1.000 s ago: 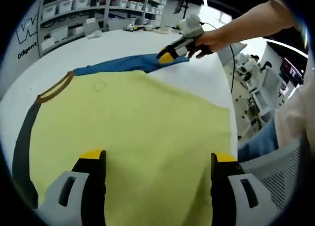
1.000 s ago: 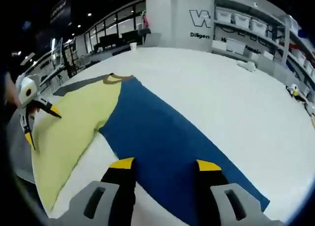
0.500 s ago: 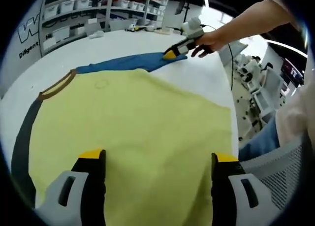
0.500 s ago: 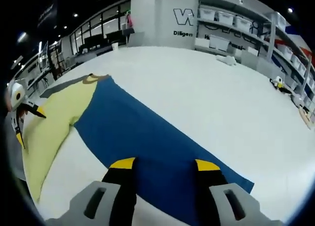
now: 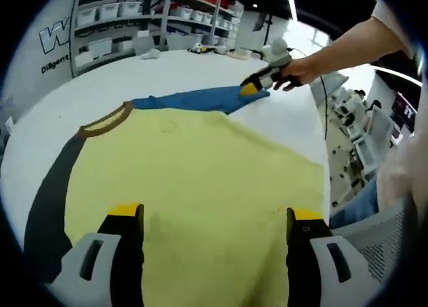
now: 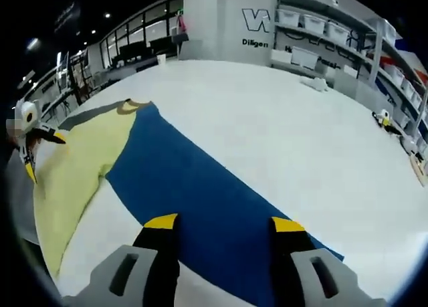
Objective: Fold the garment on the visible template until the final outline fits inside the template.
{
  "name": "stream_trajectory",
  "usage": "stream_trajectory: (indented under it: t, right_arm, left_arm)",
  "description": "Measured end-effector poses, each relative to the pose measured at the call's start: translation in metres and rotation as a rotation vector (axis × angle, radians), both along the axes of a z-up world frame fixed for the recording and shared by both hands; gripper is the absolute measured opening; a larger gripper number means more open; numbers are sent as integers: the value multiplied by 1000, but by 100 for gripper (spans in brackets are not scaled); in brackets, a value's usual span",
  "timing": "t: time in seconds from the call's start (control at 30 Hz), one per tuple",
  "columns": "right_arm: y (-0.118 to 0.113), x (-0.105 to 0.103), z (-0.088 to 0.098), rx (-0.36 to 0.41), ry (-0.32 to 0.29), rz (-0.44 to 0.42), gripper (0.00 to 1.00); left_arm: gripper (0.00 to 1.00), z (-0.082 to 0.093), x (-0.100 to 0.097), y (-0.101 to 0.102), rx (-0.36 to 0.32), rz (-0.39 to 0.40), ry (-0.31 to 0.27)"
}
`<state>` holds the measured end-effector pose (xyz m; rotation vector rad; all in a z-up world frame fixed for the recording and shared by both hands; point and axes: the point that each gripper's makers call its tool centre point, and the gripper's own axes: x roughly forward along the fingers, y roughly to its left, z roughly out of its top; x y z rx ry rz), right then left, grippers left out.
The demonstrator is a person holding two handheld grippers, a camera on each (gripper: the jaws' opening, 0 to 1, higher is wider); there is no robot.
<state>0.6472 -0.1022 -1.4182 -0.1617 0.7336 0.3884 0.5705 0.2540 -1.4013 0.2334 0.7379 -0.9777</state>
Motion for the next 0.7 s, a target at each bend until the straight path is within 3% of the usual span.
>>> stream_trajectory:
  t: [0.07,0.27,0.37,0.53,0.7]
  right_arm:
    - [25,3,6,18,-21,52,50]
    - [105,3,15,87,-62,183,54]
    - [138,-1,12,100,-65,247,57]
    - [191,-22,9,120,-60,376,61]
    - [228,-46,3,120,-47,488,65]
  left_arm:
    - [85,4,16,23,7,66,-11]
    - [86,-4,67,132,87,298,-21]
    - [85,-12,85,187,94,431,16]
    - [85,-18,99,245,82,587,53]
    - [85,-28,103,271,68,683,110]
